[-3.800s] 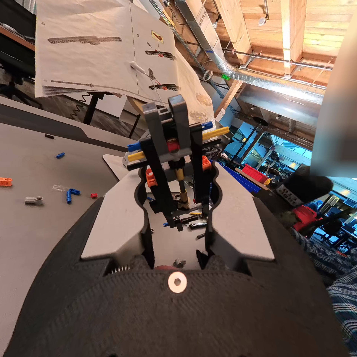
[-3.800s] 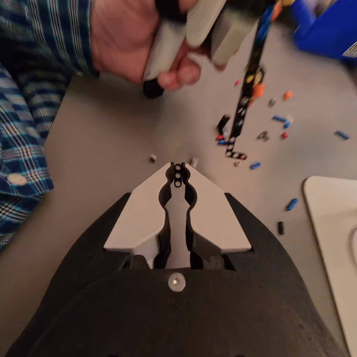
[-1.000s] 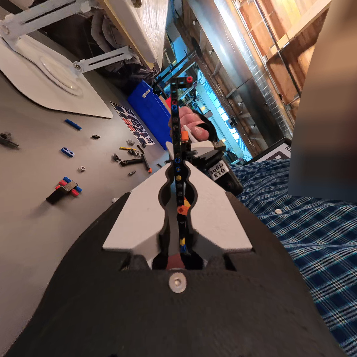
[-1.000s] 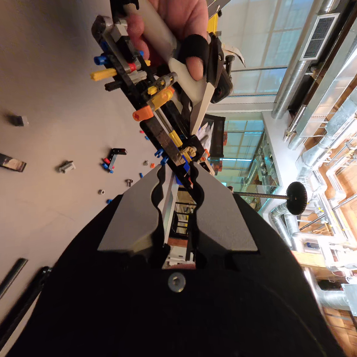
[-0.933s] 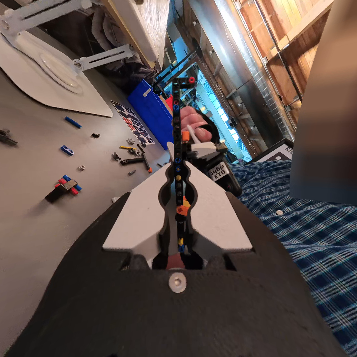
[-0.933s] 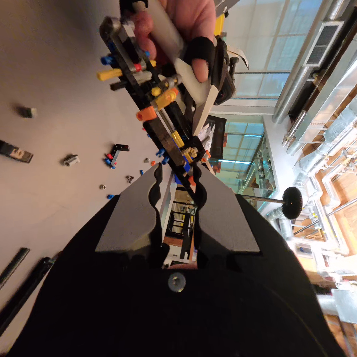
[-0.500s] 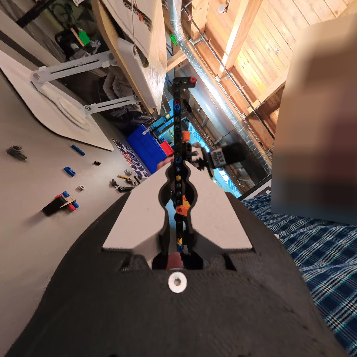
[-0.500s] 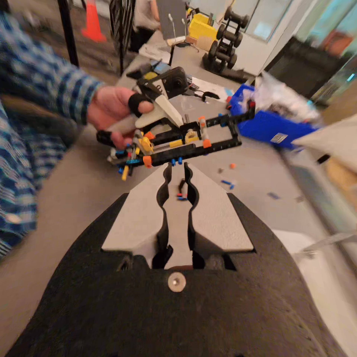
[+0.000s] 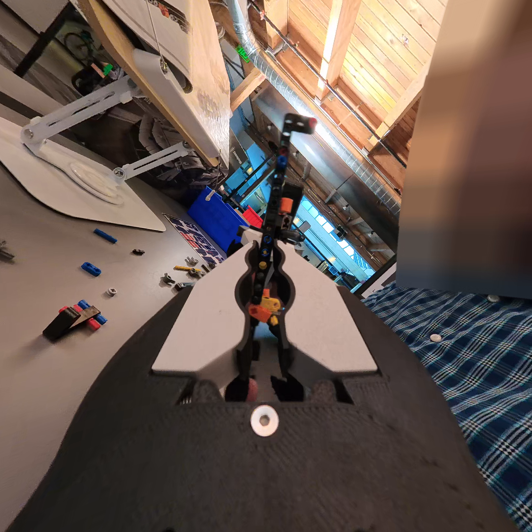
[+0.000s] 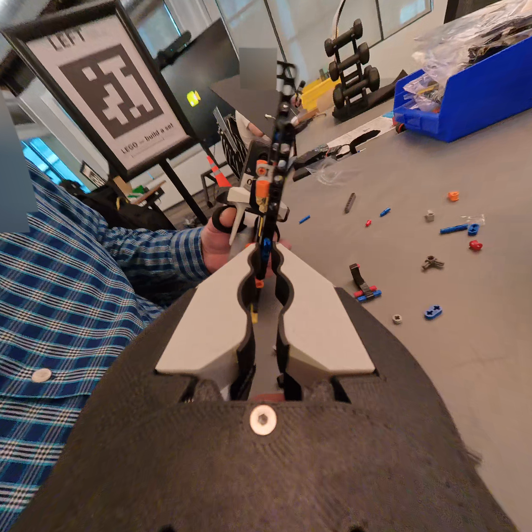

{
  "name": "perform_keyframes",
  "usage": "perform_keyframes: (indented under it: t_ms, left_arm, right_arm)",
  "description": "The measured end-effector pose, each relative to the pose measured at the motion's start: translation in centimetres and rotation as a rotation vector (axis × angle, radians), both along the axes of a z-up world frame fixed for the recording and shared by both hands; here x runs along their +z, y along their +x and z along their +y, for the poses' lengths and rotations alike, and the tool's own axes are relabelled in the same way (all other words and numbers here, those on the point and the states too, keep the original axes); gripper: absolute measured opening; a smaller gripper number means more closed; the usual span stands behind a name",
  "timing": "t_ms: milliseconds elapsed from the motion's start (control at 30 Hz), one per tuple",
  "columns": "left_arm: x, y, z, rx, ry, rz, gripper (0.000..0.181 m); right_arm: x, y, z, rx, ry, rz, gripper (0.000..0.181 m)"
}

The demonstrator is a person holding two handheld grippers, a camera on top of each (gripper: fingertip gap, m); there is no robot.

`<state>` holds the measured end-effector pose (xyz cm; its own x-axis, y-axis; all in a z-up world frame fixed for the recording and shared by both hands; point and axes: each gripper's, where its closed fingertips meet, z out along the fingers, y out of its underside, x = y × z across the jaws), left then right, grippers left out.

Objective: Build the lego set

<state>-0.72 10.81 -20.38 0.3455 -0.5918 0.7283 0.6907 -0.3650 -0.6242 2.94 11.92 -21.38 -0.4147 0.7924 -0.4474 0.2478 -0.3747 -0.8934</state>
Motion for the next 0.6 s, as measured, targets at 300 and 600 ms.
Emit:
perform_keyframes:
  t_ms: [300, 600]
  left_arm:
    - [0.2, 1.5, -0.5, -0.046, 0.053, 0.049, 0.033]
    - [-0.6, 0.4, 0.3, -0.016, -0.005, 0.035, 0.014]
  right_arm:
    - [0.1, -0.5, 0.0, 0.017, -0.127, 0.012, 0.000]
    - [-0.9, -1.1, 0.4, 0.007, -0.168, -0.026, 0.001]
